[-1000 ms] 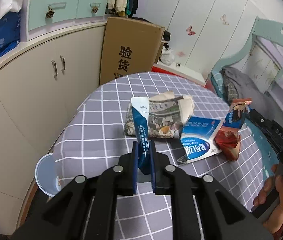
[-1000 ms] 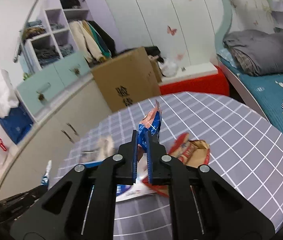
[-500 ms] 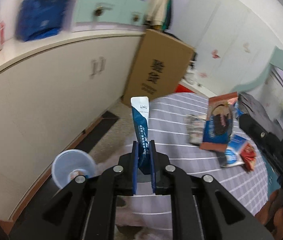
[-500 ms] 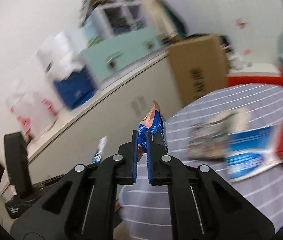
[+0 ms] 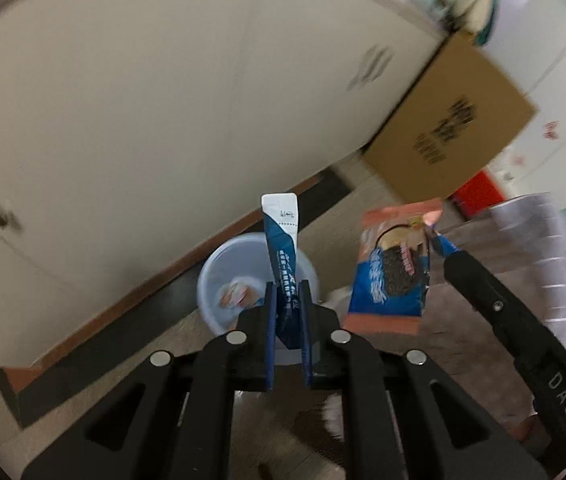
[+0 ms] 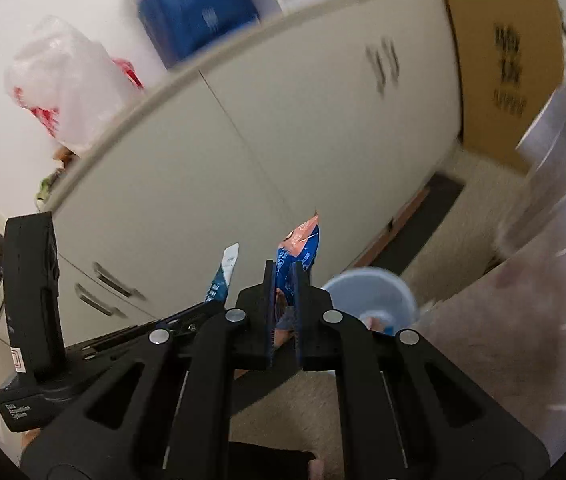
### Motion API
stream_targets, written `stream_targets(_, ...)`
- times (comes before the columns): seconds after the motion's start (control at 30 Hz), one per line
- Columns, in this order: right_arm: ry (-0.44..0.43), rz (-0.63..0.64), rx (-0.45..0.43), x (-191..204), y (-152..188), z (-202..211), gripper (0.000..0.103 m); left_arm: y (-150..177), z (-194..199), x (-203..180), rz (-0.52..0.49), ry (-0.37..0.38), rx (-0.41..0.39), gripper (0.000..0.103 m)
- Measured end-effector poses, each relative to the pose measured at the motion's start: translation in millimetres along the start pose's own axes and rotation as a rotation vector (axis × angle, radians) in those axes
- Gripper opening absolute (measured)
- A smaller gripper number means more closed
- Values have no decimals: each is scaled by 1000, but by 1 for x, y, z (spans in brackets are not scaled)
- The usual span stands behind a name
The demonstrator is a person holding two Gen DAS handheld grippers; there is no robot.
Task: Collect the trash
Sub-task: 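Carry the tube and packet over the wastebasket and open both tools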
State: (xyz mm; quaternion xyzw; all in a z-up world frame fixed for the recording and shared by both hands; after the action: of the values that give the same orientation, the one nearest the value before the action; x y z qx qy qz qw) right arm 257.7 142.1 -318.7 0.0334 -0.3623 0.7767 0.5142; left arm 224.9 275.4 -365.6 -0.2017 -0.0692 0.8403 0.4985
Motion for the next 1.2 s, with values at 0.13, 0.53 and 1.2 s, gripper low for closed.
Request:
stream_targets(0.13, 40, -35, 85, -22, 13, -62, 8, 4, -49, 30, 33, -15, 84, 10)
stream_targets(0.53, 121, -42, 182, -66, 28, -162, 68, 7, -136, 52, 52, -30, 230, 10)
stream_targets(1.2, 219, -116, 73, -93, 9, -114, 68, -6, -150, 6, -3, -11, 255, 17)
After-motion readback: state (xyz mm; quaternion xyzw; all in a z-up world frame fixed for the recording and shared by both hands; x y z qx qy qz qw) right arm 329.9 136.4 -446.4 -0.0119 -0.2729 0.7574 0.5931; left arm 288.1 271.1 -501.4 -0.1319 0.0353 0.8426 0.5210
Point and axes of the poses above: each gripper's, at about its wrist camera, not at the fingertips, and z roughly against the way its jaws point, x to its left, y to its underside, the point moved 7 cm from there along -z, roughly the way its jaws point, and after that the axes turned 7 degrees about x, right-handed, at the moved point
